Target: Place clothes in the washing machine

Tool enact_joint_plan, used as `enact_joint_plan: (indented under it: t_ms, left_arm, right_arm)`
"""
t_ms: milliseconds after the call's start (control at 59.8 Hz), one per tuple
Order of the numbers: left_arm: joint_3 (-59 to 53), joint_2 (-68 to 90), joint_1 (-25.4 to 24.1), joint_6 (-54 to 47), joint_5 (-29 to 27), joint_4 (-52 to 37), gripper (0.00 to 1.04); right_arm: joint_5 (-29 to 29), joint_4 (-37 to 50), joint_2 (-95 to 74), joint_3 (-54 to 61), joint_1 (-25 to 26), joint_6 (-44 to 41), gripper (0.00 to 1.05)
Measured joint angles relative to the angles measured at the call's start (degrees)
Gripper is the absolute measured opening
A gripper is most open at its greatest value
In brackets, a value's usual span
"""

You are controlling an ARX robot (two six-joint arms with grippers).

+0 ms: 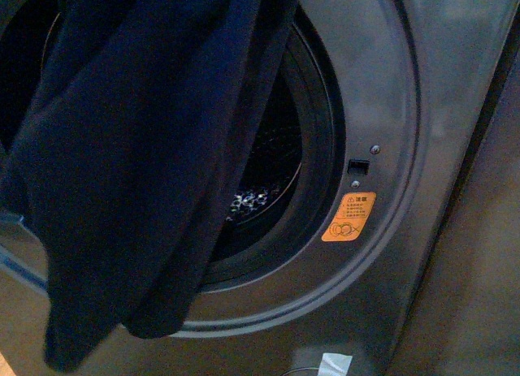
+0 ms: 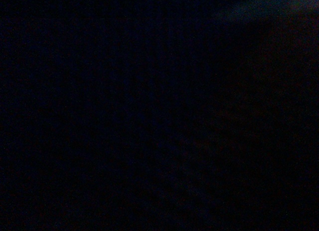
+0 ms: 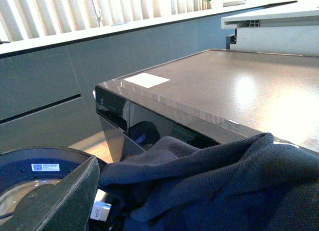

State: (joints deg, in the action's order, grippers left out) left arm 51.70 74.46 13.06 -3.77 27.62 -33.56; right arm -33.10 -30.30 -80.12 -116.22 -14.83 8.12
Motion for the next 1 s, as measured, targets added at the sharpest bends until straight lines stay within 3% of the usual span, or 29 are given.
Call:
enact_joint_plan:
  t_ms: [167, 318, 385, 485, 602, 753, 920, 1004]
  left_arm:
    - [-1.03, 1.42, -1.97, 1.27, -0.90, -2.71, 0.07]
    - [-1.03, 2.97, -3.89, 2.14, -1.11, -4.55, 0.07]
    - [-1.03, 3.67, -4.68, 2.32, -1.42, -5.09, 0.07]
    - [-1.03, 5.05, -5.84, 2.43, -1.88, -6.34, 0.07]
    - [-1.33, 6.67, -6.60, 2.60, -1.99, -8.17, 0.07]
    - [-2.58, 8.44, -6.88, 2.51, -2.01, -10.23, 0.07]
    - [-4.79, 13.07, -7.10, 0.31, -2.84, -15.72, 0.07]
    - [-5.22, 15.54, -6.97, -1.05, -4.81, -18.10, 0.07]
  right_arm:
    - [0.00, 0.00, 0.00, 0.00, -0.04, 0.00, 0.97]
    - [27.50, 7.41, 7.15, 11.80, -6.73, -4.00, 0.97]
    - [34.88, 7.54, 12.24, 18.84, -9.49, -4.00, 0.97]
    - [41.33, 5.92, 21.75, 30.21, -13.57, -2.78, 0.97]
    - [43.12, 3.41, 31.32, 41.09, -16.06, 0.33, 0.97]
    - [42.21, 1.84, 38.53, 49.62, -14.62, 4.11, 0.97]
    - [36.48, 4.31, 42.25, 58.16, -1.01, 7.21, 0.97]
    - [36.96, 6.19, 43.08, 60.15, 1.84, 7.15, 0.97]
